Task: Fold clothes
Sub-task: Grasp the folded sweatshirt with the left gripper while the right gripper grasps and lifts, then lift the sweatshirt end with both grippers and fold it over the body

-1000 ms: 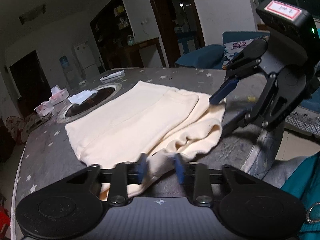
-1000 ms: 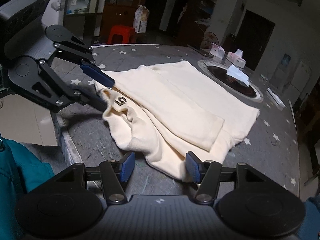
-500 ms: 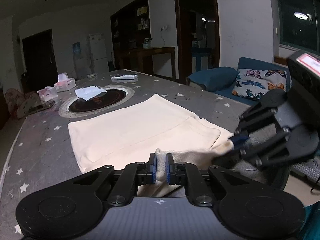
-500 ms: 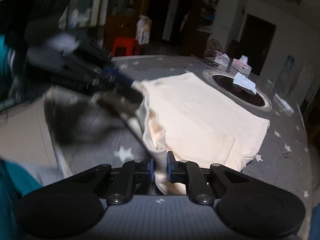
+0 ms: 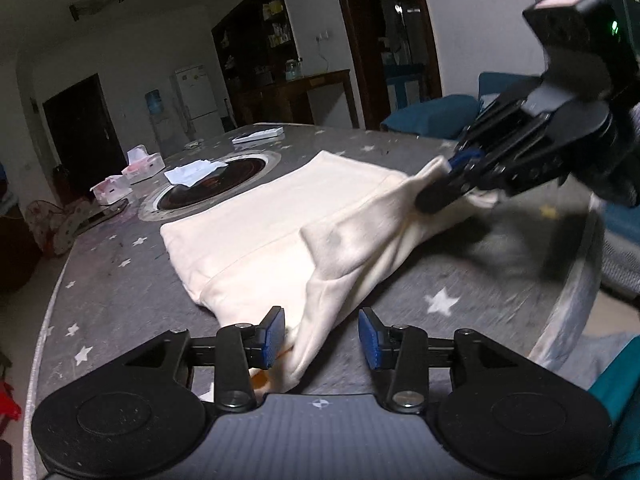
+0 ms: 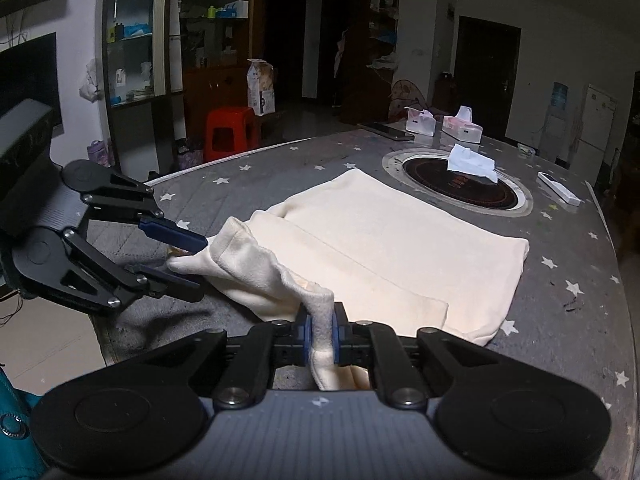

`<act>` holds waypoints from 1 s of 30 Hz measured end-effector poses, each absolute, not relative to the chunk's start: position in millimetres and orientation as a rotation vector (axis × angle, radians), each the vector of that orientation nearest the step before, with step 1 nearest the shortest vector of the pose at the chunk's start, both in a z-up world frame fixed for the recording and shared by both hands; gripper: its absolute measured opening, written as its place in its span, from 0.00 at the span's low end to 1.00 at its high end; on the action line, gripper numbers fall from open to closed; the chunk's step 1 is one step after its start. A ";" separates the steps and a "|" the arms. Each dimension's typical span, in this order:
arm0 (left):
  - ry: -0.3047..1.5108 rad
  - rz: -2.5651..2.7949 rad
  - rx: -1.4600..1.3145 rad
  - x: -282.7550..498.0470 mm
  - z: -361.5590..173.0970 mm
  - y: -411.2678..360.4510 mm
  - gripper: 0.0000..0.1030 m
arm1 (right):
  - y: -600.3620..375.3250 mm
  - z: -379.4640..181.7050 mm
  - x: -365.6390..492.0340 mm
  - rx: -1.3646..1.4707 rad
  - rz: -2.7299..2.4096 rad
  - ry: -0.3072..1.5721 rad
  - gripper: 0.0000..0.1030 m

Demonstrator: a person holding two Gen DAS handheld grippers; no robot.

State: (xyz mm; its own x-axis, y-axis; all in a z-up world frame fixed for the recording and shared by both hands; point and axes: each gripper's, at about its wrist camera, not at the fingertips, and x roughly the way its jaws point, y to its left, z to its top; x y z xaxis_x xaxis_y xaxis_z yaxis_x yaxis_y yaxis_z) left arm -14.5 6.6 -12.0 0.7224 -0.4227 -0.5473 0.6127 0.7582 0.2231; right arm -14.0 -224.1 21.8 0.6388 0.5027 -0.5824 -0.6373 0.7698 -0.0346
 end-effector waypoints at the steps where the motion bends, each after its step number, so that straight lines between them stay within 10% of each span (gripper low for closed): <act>1: 0.498 -0.590 0.419 -13.2 -14.1 6.4 0.42 | -224.1 21.5 -14.9 -0.244 0.656 0.583 0.08; 6: 0.515 -0.594 0.413 -8.8 -17.2 10.7 0.08 | -224.6 21.0 -23.9 -0.230 0.656 0.556 0.07; 30: 0.496 -0.732 0.339 -74.3 44.2 26.2 0.05 | -245.4 92.6 -99.1 -0.202 0.769 0.566 0.06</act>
